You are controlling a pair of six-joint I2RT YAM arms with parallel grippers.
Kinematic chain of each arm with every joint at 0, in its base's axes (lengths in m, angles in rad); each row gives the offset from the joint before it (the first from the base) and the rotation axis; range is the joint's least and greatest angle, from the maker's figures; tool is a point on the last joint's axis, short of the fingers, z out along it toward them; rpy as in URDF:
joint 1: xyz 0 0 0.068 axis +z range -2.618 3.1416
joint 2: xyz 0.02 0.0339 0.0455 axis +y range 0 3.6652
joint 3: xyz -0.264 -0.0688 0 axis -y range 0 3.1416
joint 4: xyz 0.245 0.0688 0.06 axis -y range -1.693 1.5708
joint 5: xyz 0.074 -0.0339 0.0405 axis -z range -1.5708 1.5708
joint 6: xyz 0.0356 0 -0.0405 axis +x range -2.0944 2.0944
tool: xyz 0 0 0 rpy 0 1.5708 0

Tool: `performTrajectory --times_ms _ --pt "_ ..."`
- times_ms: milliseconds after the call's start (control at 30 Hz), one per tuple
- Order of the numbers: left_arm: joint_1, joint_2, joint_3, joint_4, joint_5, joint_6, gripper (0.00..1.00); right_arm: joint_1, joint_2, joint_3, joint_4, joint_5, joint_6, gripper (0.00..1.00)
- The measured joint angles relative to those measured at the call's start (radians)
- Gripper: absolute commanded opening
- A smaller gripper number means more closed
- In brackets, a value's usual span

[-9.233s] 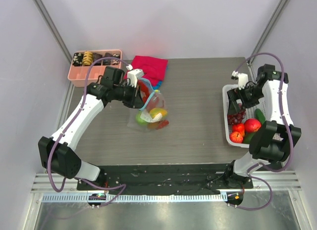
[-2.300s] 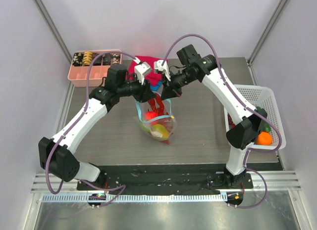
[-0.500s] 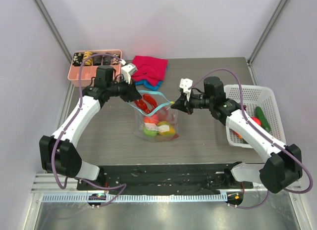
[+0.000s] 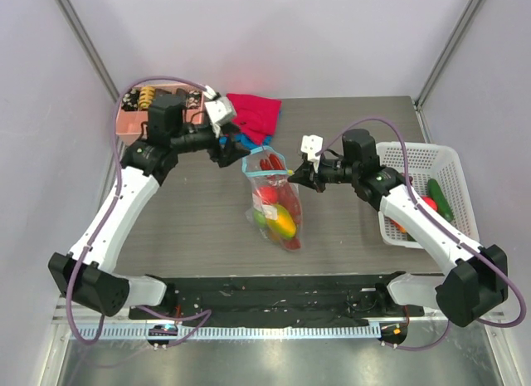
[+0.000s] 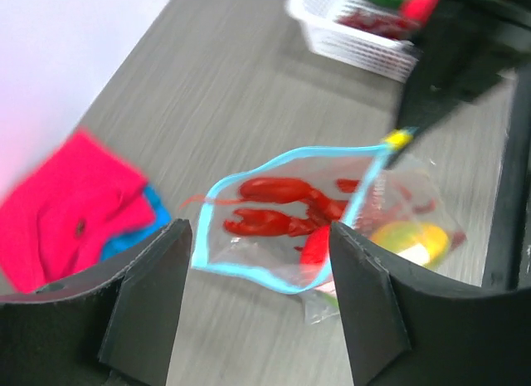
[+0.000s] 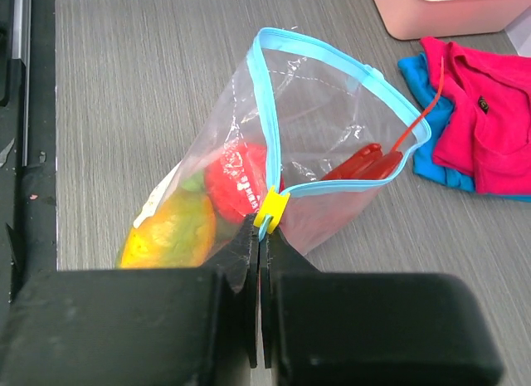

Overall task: Place the food in the zip-top bag and seal the zipper
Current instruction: Adjust the zipper food storage bag at the center of the board, then zip the zipper food storage bag at the center of the board.

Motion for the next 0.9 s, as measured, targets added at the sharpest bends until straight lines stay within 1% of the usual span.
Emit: performTrajectory --times_ms 167,267,300,400,500,733,833,867,900 --pt "-0.163 0.012 0.017 -0.076 0.035 0.182 0.58 0.014 -0.001 0.004 -0.004 0.000 -0.017 0.01" --pt "-0.225 0.053 0.027 -0.107 0.056 0.237 0.52 0.032 -0.003 0.010 -0.007 0.000 -0.024 0.01" --pt "-0.235 0.069 0.034 -0.113 0.061 0.246 0.49 0.037 -0.004 0.015 -0.011 0.000 -0.026 0.01" --pt "-0.258 0.126 0.057 -0.121 0.071 0.275 0.44 0.048 -0.005 0.030 -0.019 0.000 -0.031 0.01" --pt "-0.276 0.150 0.059 -0.131 0.075 0.304 0.42 0.056 -0.005 0.045 -0.024 0.000 -0.038 0.01" --pt "-0.314 0.152 0.059 -0.150 0.077 0.369 0.39 0.064 -0.013 0.054 -0.056 0.002 -0.072 0.01" --pt "-0.321 0.152 0.059 -0.151 0.078 0.378 0.34 0.069 -0.016 0.056 -0.066 0.001 -0.084 0.01" --pt "-0.323 0.152 0.059 -0.151 0.078 0.379 0.28 0.070 -0.016 0.056 -0.069 0.001 -0.089 0.01" --pt "-0.325 0.152 0.059 -0.151 0.078 0.380 0.25 0.071 -0.016 0.058 -0.073 0.001 -0.093 0.01"
